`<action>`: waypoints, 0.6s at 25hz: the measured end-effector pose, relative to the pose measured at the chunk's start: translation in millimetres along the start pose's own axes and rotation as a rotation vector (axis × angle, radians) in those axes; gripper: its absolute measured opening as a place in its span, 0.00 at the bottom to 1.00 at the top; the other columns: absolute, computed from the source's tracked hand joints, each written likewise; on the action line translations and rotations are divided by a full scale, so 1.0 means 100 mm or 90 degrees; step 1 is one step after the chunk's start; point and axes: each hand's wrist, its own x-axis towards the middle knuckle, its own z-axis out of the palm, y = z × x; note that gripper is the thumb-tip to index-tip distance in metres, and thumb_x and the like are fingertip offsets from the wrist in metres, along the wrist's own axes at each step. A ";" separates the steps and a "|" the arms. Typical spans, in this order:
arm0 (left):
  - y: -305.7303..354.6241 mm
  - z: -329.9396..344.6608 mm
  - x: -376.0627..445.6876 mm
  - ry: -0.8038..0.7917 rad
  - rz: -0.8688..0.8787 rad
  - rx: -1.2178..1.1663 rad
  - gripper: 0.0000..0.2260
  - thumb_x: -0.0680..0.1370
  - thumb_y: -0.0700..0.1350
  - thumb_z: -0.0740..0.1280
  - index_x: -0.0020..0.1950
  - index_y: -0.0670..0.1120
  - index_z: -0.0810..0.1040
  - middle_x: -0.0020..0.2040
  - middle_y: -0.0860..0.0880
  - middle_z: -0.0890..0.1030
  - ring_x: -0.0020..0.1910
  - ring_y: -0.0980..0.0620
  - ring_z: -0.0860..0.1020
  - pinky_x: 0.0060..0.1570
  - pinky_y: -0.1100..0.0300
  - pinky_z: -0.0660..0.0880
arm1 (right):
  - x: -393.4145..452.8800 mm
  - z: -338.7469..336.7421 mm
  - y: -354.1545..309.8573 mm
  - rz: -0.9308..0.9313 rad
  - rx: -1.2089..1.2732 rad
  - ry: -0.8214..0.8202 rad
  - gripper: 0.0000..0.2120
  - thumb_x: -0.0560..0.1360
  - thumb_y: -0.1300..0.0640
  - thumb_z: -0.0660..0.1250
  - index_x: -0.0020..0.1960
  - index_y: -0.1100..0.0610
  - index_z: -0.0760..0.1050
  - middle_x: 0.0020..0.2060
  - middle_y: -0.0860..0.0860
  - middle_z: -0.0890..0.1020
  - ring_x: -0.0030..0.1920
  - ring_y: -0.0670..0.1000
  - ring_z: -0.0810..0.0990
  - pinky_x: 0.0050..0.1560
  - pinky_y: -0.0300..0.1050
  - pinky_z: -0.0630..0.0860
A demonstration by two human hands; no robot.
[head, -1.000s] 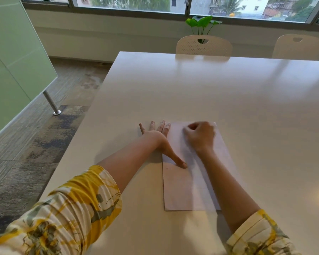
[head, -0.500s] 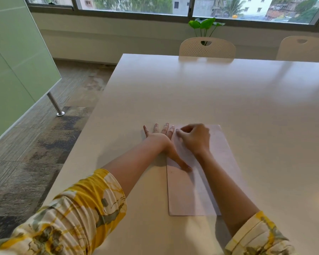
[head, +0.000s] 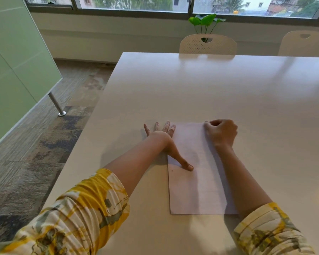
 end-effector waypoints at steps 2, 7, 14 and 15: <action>0.01 -0.02 -0.01 -0.002 -0.004 0.001 0.77 0.44 0.83 0.67 0.74 0.53 0.22 0.75 0.53 0.23 0.73 0.40 0.24 0.61 0.25 0.25 | 0.01 0.01 -0.04 -0.006 -0.025 -0.006 0.08 0.70 0.54 0.72 0.44 0.57 0.86 0.41 0.57 0.87 0.46 0.57 0.85 0.53 0.47 0.80; 0.02 -0.02 0.00 -0.009 0.006 0.021 0.77 0.43 0.84 0.65 0.73 0.53 0.22 0.76 0.52 0.24 0.74 0.39 0.25 0.63 0.23 0.28 | -0.32 0.30 -0.21 -0.142 0.040 -0.129 0.07 0.70 0.52 0.74 0.44 0.54 0.86 0.39 0.49 0.87 0.40 0.47 0.84 0.46 0.41 0.81; 0.04 -0.01 0.00 0.002 -0.003 0.031 0.74 0.48 0.83 0.67 0.74 0.52 0.22 0.77 0.53 0.25 0.75 0.39 0.26 0.64 0.24 0.30 | -0.33 0.40 -0.28 -0.127 0.033 -0.142 0.06 0.71 0.53 0.73 0.42 0.55 0.86 0.39 0.51 0.87 0.39 0.49 0.84 0.45 0.43 0.81; 0.04 -0.01 0.00 0.003 -0.003 0.036 0.74 0.48 0.83 0.66 0.74 0.52 0.23 0.77 0.53 0.25 0.75 0.39 0.26 0.65 0.24 0.30 | -0.39 0.43 -0.28 -0.140 0.052 -0.154 0.07 0.71 0.52 0.73 0.43 0.55 0.86 0.39 0.50 0.87 0.40 0.48 0.84 0.46 0.43 0.81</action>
